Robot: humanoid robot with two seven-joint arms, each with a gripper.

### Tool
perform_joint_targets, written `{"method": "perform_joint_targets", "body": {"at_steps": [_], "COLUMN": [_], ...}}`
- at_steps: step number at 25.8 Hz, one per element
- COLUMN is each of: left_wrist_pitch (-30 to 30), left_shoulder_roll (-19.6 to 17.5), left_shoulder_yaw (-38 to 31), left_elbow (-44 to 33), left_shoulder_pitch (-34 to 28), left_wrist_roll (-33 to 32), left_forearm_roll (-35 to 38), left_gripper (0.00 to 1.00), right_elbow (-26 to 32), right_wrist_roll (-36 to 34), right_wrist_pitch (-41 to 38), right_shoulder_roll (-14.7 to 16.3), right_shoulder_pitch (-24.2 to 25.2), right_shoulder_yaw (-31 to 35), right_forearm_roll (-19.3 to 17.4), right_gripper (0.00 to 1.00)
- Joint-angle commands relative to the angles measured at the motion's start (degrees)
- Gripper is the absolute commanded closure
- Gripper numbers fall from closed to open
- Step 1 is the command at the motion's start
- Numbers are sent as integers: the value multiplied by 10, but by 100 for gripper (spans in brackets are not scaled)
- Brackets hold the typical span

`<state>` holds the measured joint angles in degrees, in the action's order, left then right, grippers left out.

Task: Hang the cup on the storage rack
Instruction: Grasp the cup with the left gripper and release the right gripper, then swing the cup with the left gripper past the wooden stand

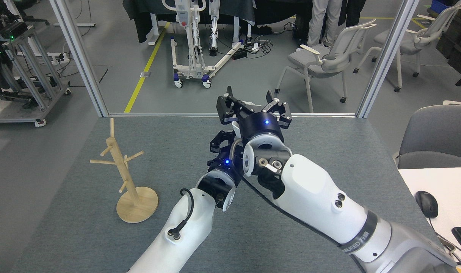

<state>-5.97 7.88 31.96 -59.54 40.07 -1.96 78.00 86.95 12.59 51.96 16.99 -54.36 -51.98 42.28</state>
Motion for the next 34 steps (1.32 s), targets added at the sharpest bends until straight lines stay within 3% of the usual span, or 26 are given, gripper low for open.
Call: {"method": "perform_joint_targets", "body": {"at_steps": [1, 4, 6, 10, 15, 17, 19, 26, 34], "left_wrist_pitch": [25, 34, 32, 3, -41, -55, -59, -63, -64], "left_shoulder_roll": [-4, -12, -23, -58, -77, -91, -115, -196, -229], "left_shoulder_yaw": [0, -2, -6, -10, -15, -18, -26, -108, -189], "left_elbow": [-36, -84, -111, -163, -216, -234, -254, -359, -385], "left_shoulder_pitch": [-10, -32, -47, -69, -111, -129, -144, -229, -264], "left_wrist_roll": [-1, 0, 1, 2, 21, 33, 41, 93, 119], "left_forearm_roll": [41, 68, 87, 102, 111, 113, 113, 112, 106], "left_gripper": [91, 91, 90, 91, 91, 91, 90, 90, 90], "right_elbow": [-17, -75, -111, -176, -175, -172, -168, -152, -145], "right_wrist_roll": [-20, -79, -114, -159, -164, -173, -183, -187, -189], "right_wrist_pitch": [-100, -253, -351, -441, -458, -470, -484, -486, -485], "right_shoulder_roll": [23, 48, 55, 52, 19, 9, -5, -20, -20], "right_shoulder_pitch": [13, 116, 182, 298, 407, 423, 435, 429, 429], "right_shoulder_yaw": [105, 224, 287, 371, 449, 472, 494, 507, 507], "right_forearm_roll": [1, 2, 22, 156, 274, 323, 344, 345, 345], "right_gripper": [1, 1, 1, 1, 1, 1, 1, 1, 1]}}
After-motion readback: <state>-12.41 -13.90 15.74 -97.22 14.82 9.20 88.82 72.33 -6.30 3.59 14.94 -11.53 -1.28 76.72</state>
